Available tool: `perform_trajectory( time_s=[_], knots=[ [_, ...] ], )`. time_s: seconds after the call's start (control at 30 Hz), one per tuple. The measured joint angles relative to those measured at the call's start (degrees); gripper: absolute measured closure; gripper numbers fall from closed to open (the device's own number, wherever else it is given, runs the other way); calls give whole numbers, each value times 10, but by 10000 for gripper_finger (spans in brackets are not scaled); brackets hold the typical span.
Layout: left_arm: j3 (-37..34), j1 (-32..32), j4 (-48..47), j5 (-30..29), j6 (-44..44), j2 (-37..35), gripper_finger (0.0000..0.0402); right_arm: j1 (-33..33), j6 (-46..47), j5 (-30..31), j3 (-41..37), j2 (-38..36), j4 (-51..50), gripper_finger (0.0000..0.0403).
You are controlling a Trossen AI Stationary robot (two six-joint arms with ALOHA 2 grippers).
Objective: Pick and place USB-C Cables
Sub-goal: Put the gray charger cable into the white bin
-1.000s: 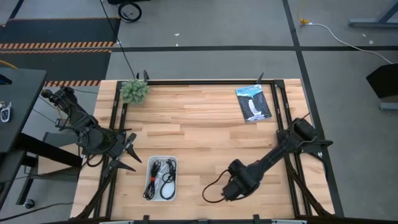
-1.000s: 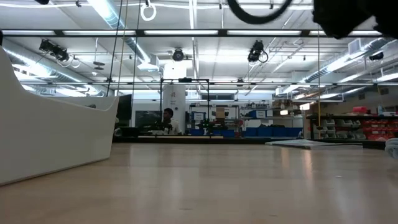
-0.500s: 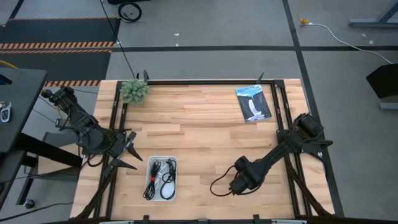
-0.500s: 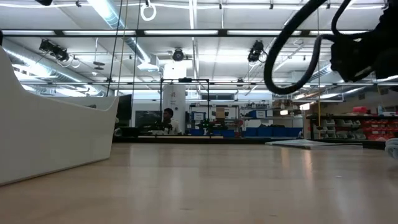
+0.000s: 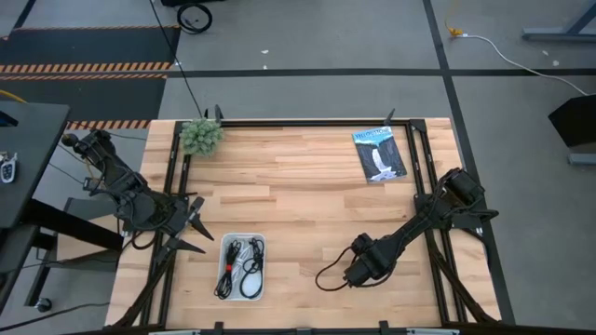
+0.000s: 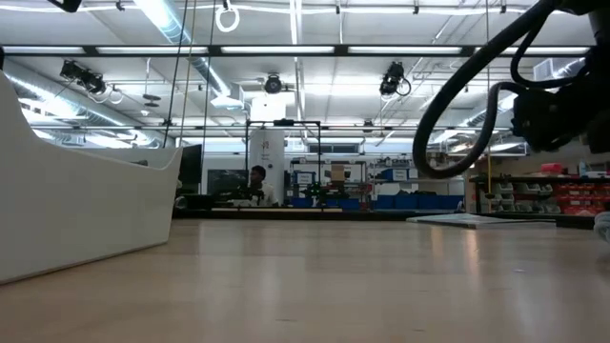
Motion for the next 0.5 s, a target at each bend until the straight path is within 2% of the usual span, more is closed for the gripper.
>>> perform_trajectory(
  time_s=[0.27, 0.5],
  knots=[
    [0, 0, 0, 0, 1, 0, 219, 0, -15, -3, 2, 0, 5, 342],
    [0, 0, -8, 0, 2, 0, 219, 0, -21, 36, 48, 4, -1, 350]
  ],
)
